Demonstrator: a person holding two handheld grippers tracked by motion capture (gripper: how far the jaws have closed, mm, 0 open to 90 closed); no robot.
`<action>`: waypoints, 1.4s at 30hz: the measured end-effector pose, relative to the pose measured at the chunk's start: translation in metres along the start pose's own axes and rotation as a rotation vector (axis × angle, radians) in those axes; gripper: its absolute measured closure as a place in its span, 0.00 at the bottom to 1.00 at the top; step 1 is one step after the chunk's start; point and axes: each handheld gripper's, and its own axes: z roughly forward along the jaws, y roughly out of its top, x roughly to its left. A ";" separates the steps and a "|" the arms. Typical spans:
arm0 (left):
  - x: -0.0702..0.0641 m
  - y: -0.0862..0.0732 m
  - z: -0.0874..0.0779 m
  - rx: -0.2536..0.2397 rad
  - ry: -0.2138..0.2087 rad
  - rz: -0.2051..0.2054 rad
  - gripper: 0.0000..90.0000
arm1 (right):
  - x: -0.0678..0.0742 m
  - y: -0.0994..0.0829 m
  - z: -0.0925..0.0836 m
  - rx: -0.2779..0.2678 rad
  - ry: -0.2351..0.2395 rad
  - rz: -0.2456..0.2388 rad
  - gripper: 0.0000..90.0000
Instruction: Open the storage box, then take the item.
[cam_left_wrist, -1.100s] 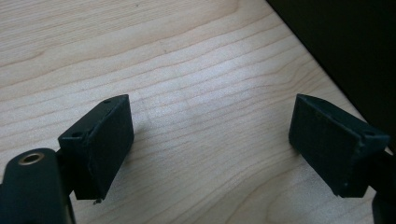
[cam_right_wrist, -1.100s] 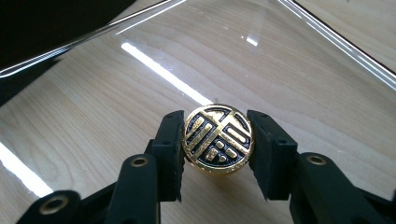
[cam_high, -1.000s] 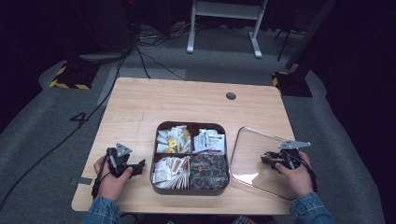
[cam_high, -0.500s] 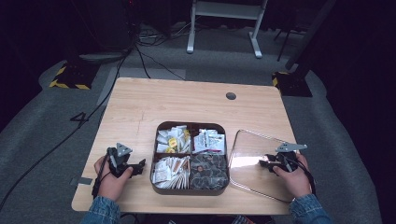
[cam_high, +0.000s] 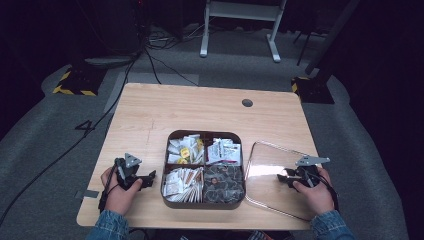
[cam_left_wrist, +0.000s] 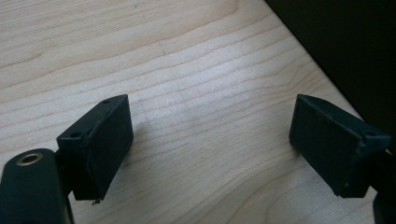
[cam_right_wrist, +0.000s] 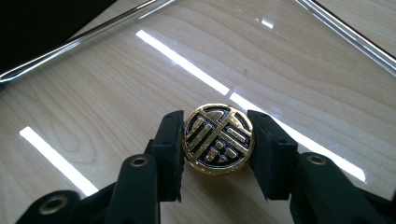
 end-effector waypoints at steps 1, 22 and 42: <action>0.000 0.000 0.000 0.002 -0.001 -0.001 0.15 | 0.001 -0.001 -0.001 0.000 0.004 0.005 0.65; -0.001 0.001 0.001 0.003 -0.003 0.003 0.15 | 0.013 0.011 -0.027 -0.070 -0.006 0.048 0.48; -0.002 0.006 0.006 0.004 -0.002 0.004 0.15 | 0.060 0.077 -0.048 -0.170 0.026 -0.040 0.52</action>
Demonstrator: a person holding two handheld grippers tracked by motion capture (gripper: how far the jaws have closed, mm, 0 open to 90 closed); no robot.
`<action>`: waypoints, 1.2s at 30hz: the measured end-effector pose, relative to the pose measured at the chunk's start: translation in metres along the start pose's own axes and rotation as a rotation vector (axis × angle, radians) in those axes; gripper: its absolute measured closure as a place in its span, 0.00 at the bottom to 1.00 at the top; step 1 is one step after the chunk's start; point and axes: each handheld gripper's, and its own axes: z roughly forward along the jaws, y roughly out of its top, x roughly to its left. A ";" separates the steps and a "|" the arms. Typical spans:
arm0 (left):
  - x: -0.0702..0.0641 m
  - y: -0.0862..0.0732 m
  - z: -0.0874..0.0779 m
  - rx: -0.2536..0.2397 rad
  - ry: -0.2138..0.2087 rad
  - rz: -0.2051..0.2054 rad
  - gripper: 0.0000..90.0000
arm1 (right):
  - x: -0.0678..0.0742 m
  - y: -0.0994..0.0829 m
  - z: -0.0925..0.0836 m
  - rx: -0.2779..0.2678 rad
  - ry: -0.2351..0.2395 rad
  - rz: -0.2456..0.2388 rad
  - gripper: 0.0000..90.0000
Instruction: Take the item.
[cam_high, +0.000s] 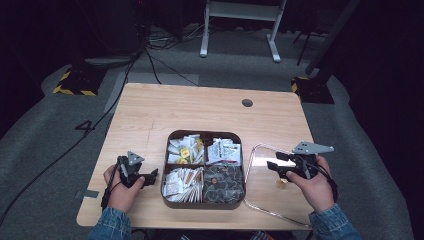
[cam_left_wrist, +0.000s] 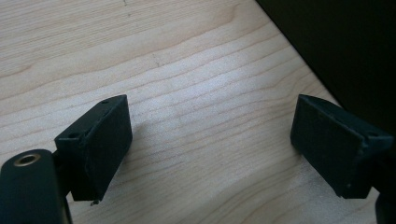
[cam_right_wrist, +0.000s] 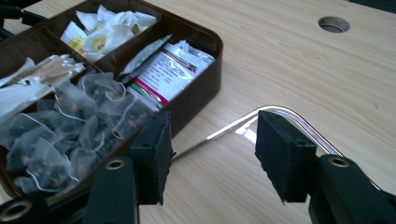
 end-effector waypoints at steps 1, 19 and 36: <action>0.000 0.000 0.000 0.000 0.000 0.000 0.15 | 0.000 0.000 0.000 0.000 0.000 0.000 0.52; 0.000 0.000 0.000 -0.001 0.002 -0.001 0.15 | 0.045 0.058 0.064 0.051 0.087 -0.065 0.58; -0.001 -0.001 -0.001 -0.001 0.003 0.000 0.15 | 0.057 0.060 0.124 0.151 0.117 -0.044 0.61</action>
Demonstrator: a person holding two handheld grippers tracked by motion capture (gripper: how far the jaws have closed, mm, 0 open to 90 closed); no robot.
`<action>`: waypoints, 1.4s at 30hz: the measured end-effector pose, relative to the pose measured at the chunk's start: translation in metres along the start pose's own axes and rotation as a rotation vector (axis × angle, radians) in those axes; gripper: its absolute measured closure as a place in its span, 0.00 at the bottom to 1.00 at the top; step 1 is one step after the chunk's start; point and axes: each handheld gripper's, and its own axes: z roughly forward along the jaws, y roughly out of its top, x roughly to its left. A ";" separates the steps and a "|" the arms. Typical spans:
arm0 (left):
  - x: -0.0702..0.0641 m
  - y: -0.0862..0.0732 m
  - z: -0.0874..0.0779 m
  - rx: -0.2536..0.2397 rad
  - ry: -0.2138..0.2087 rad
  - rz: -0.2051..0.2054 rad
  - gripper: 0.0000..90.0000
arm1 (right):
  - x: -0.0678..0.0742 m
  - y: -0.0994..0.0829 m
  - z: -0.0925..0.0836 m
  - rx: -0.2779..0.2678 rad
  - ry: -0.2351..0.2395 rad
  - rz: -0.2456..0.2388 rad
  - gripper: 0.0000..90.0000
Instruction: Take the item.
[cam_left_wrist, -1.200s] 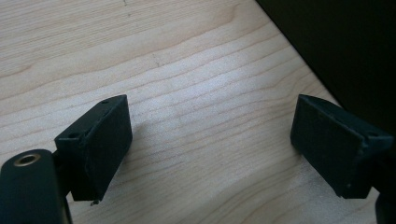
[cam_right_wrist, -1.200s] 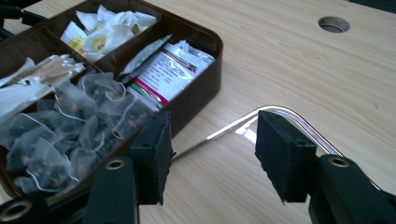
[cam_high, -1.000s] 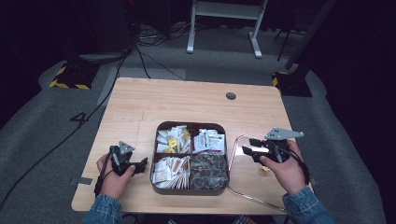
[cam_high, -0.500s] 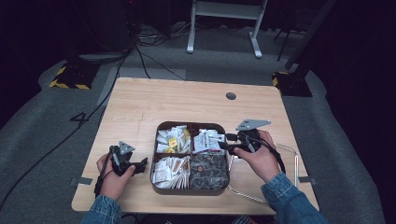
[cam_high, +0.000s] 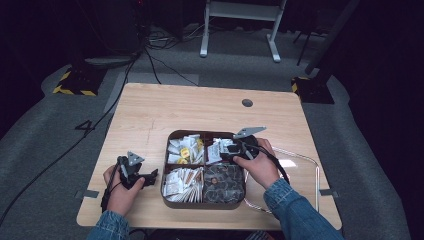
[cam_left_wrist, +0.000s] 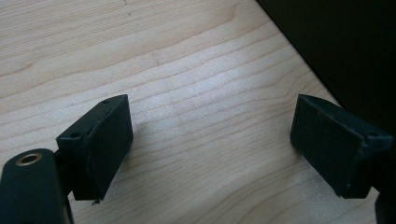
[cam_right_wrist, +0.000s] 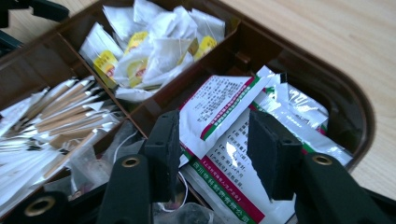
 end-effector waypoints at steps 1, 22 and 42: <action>0.000 0.000 0.000 0.000 0.000 0.000 0.15 | 0.000 0.000 0.004 0.018 -0.006 0.005 0.61; 0.000 0.000 0.000 0.000 -0.002 0.000 0.15 | 0.010 0.005 0.026 0.013 0.044 -0.011 0.79; 0.000 0.000 0.000 0.000 -0.002 0.000 0.15 | 0.006 0.008 0.044 0.012 0.041 -0.001 0.95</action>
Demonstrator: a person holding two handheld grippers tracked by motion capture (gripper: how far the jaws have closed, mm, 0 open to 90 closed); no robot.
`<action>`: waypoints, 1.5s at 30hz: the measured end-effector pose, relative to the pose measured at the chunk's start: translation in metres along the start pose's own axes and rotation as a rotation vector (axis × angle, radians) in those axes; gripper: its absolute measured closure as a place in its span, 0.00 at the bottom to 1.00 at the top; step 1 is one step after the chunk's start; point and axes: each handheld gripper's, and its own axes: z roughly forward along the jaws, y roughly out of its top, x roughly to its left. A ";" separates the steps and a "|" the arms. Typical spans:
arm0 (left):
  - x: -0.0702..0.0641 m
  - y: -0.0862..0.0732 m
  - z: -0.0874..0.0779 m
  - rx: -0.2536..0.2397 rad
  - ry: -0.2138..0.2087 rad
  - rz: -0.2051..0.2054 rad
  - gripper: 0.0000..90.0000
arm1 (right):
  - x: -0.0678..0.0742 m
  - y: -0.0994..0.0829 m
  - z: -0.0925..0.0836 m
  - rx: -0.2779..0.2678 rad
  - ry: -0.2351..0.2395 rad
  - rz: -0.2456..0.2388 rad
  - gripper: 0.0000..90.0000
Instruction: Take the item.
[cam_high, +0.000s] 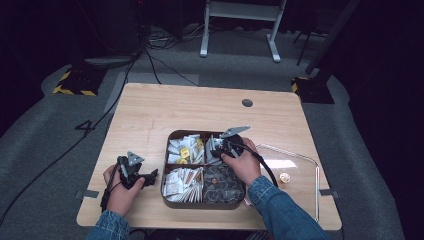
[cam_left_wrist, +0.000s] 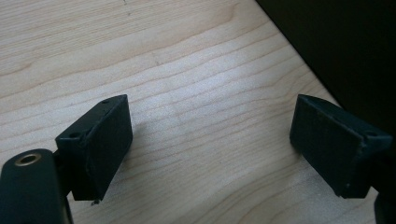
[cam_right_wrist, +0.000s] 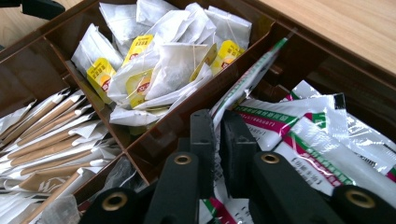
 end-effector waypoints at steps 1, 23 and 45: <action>0.000 0.000 0.000 0.000 0.000 0.000 0.15 | 0.000 0.000 0.000 0.000 0.000 0.000 0.95; 0.000 0.000 0.000 0.000 0.000 0.000 0.15 | 0.000 0.004 -0.035 -0.113 0.003 0.034 0.98; 0.000 0.000 0.000 0.000 0.000 0.000 0.15 | -0.016 0.015 -0.090 -0.230 -0.043 0.046 1.00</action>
